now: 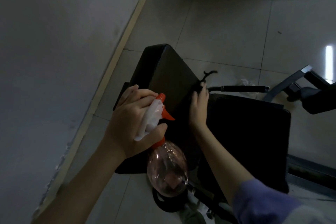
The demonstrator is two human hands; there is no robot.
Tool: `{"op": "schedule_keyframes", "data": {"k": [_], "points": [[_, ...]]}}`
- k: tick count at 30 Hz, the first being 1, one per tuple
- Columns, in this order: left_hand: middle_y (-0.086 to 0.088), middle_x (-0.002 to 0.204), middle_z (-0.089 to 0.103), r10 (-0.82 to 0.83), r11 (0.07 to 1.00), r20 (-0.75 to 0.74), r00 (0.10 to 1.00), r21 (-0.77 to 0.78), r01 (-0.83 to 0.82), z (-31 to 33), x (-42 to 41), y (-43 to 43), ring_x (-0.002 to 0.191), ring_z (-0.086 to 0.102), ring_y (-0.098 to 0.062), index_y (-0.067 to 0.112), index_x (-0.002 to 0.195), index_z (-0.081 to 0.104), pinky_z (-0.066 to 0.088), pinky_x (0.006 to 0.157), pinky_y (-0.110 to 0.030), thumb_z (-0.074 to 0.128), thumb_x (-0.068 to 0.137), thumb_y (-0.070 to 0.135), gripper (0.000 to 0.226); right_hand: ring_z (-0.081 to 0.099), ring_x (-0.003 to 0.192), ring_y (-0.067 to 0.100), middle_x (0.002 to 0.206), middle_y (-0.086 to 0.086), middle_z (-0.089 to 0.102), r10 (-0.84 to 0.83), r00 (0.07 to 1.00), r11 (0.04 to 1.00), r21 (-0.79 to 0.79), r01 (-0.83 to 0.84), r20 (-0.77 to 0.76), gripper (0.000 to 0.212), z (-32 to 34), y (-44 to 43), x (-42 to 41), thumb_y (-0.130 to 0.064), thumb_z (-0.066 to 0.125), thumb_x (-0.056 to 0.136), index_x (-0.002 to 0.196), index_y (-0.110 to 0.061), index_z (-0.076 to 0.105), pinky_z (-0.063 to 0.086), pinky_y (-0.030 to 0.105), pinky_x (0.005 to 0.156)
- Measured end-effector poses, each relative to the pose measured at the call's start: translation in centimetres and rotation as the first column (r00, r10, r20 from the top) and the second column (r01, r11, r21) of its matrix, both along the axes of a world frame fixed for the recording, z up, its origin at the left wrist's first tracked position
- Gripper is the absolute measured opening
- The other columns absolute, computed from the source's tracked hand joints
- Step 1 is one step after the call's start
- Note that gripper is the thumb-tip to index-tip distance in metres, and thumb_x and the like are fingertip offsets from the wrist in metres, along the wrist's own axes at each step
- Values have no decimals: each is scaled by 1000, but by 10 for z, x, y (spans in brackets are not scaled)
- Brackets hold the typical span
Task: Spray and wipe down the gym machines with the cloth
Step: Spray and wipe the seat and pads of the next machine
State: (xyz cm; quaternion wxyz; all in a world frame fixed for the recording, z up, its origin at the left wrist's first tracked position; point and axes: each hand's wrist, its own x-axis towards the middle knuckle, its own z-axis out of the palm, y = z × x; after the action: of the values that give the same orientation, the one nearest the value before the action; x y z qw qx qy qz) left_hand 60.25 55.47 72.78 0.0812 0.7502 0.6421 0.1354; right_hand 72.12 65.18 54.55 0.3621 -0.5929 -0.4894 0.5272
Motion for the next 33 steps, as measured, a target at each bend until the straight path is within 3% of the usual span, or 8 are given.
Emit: {"op": "schedule_keyframes", "data": {"k": [3,7,9,16,23,27,30,33], "points": [[-4,95,69,6,1000,-5,1000,3,-6,-1,0,0,107,54,-17,4,92,73,29,111,-37,54,75,43,46,-1,143,4,155,-11,7,78,997,995,60,-77,1,53,-16,-56,13,-25,31,102,151,-18,11,2,23,116],[-4,93,69,6,1000,9,1000,18,-6,0,3,-1,106,55,-18,4,91,73,29,110,-37,54,74,42,45,15,144,23,156,9,19,-86,993,954,-282,105,79,50,-51,-38,23,-25,29,102,150,-14,18,14,41,118],[-4,94,69,-1,1000,0,1000,30,1,-1,2,1,107,54,-17,4,92,73,29,110,-37,54,74,42,45,18,143,25,155,10,22,-132,985,916,-367,164,110,51,-47,-19,17,-29,28,101,150,-16,19,17,44,116],[-7,95,68,-4,1000,-3,1000,26,4,-3,-2,0,108,52,-16,2,93,72,29,110,-36,52,76,44,49,-3,141,5,151,-17,2,100,995,994,42,-99,-6,54,-5,-102,10,-22,34,102,150,-19,9,2,26,116],[-6,99,65,21,1000,48,999,17,-21,-4,-4,1,109,51,-14,5,94,70,27,111,-32,53,77,44,46,17,144,21,157,3,18,-79,994,965,-244,94,71,53,-36,-59,14,-27,31,102,151,-20,12,17,44,117],[-5,99,64,37,999,32,999,15,-37,-5,-4,1,110,51,-14,5,94,68,29,111,-35,52,77,44,46,15,144,23,157,5,16,-25,999,981,-191,29,24,56,-22,-74,7,-29,34,101,151,-19,10,18,46,117],[-8,104,63,58,998,56,997,4,-58,-4,-1,-1,112,51,-16,2,99,67,28,112,-38,51,77,45,51,10,145,17,158,-5,9,74,994,991,-102,-82,-77,62,-18,-144,7,-33,44,97,148,-32,8,17,44,118],[-9,107,63,71,997,127,989,15,-73,-2,6,-11,113,45,-5,0,97,68,25,114,-40,51,77,42,50,4,146,13,157,-12,3,64,996,987,-143,-72,-56,62,-27,-173,15,-25,47,99,142,-41,5,14,38,118]]}}
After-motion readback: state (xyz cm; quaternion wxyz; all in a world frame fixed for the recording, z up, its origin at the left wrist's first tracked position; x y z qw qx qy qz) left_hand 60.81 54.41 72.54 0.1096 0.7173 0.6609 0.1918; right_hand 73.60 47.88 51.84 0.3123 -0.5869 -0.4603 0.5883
